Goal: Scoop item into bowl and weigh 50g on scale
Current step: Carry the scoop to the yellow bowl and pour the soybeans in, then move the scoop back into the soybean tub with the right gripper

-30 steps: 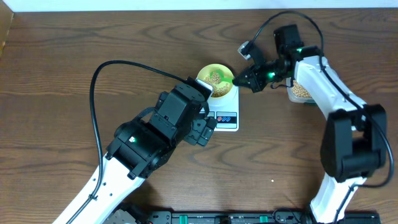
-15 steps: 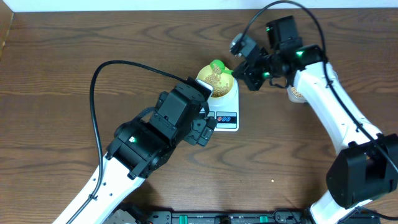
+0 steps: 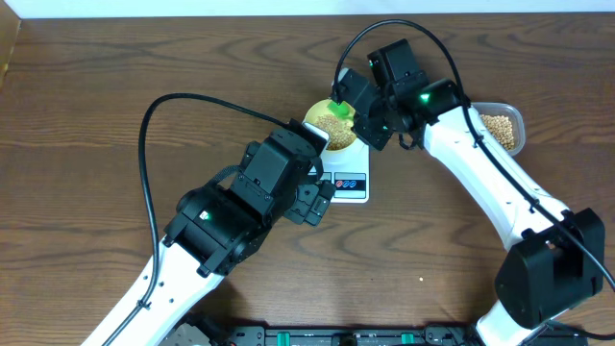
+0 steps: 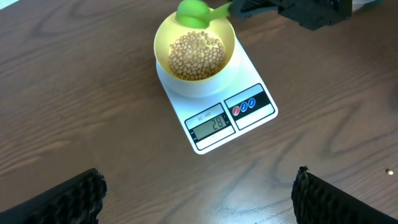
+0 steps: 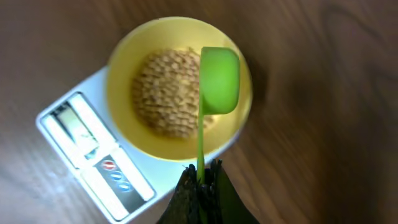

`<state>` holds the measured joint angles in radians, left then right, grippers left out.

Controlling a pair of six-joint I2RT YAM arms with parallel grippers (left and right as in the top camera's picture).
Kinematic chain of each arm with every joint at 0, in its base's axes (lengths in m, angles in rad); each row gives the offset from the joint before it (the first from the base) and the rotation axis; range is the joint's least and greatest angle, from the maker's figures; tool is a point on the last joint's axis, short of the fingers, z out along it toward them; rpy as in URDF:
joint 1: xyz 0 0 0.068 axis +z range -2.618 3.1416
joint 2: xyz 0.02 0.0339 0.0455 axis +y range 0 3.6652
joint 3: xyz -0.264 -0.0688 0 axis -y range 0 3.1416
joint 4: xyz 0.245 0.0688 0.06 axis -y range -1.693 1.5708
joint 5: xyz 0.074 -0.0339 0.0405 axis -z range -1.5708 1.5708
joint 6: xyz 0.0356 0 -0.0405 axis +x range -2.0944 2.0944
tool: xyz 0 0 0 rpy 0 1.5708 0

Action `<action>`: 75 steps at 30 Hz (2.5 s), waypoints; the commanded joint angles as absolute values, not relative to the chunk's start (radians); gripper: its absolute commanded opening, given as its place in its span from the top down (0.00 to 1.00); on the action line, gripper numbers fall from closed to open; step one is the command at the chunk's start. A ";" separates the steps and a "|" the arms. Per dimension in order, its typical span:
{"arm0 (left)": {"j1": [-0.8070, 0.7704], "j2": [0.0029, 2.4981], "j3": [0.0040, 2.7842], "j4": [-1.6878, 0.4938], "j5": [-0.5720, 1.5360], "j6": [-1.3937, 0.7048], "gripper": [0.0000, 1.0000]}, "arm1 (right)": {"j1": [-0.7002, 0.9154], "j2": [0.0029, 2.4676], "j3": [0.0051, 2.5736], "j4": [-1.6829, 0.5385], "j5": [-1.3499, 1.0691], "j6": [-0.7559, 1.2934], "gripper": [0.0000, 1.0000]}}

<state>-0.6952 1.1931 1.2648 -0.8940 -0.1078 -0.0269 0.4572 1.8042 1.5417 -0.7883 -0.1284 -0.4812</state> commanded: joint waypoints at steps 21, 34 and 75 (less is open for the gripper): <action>-0.690 1.188 1.271 -0.897 -0.117 -0.035 0.02 | 0.381 1.616 1.748 -0.983 0.179 -0.077 0.99; -0.690 1.188 1.271 -0.897 -0.117 -0.034 0.02 | 0.062 1.655 1.663 -1.169 0.205 0.164 0.99; -0.690 1.188 1.271 -0.897 -0.117 -0.035 0.02 | -0.048 1.942 1.627 -1.217 -0.009 0.186 0.99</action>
